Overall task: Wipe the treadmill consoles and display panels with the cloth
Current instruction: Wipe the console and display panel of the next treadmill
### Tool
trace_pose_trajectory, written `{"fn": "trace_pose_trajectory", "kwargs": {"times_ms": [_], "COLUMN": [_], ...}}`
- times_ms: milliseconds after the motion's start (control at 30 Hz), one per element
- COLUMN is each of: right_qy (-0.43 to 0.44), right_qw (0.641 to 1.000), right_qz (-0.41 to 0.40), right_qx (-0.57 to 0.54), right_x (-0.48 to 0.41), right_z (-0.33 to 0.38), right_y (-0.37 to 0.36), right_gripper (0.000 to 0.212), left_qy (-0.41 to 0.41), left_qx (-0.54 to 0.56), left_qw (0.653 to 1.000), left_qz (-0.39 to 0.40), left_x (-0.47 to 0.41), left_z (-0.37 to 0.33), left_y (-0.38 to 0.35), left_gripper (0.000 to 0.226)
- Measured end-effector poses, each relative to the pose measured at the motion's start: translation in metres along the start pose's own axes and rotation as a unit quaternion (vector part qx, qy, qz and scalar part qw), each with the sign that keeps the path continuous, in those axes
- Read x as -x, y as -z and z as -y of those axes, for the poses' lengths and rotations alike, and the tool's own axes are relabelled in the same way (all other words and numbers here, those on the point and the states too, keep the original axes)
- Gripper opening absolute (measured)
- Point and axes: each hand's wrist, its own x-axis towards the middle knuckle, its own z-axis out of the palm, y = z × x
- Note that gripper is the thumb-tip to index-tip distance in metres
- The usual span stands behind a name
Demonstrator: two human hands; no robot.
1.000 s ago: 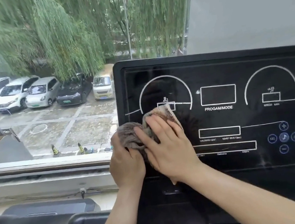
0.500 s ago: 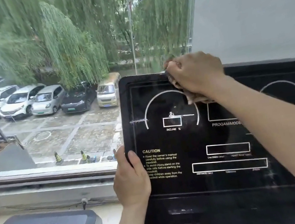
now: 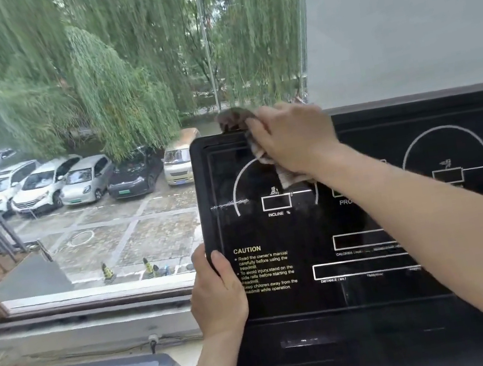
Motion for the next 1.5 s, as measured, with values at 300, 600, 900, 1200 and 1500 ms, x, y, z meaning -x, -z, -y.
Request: {"fn": "trace_pose_trajectory", "kwargs": {"times_ms": [300,600,900,1200,1500], "right_qy": [-0.045,0.032,-0.008,-0.088,-0.069], "right_qw": [0.966,0.981,0.987,0.994,0.996], "right_qz": [0.252,0.177,0.153,0.018,-0.044], "right_qx": [-0.041,-0.072,-0.040,0.064,0.031], "right_x": [-0.053,-0.028,-0.040,0.021,0.078], "right_z": [0.029,-0.007,0.040,-0.083,-0.015], "right_y": [0.006,0.003,0.000,0.009,-0.020], "right_gripper": [0.048,0.052,0.048,0.067,0.046], "left_qy": [-0.015,-0.029,-0.022,-0.050,-0.117], "left_qx": [0.001,0.022,0.013,0.014,-0.033], "left_qw": [0.999,0.995,0.995,0.994,0.983], "left_qz": [-0.050,-0.096,-0.094,-0.099,-0.136], "left_x": [-0.115,-0.115,-0.113,-0.115,-0.112], "left_z": [-0.126,-0.121,-0.120,-0.116,-0.109], "left_y": [0.009,0.003,0.005,0.003,-0.002], "left_gripper": [0.046,0.048,0.045,0.047,0.036]}}
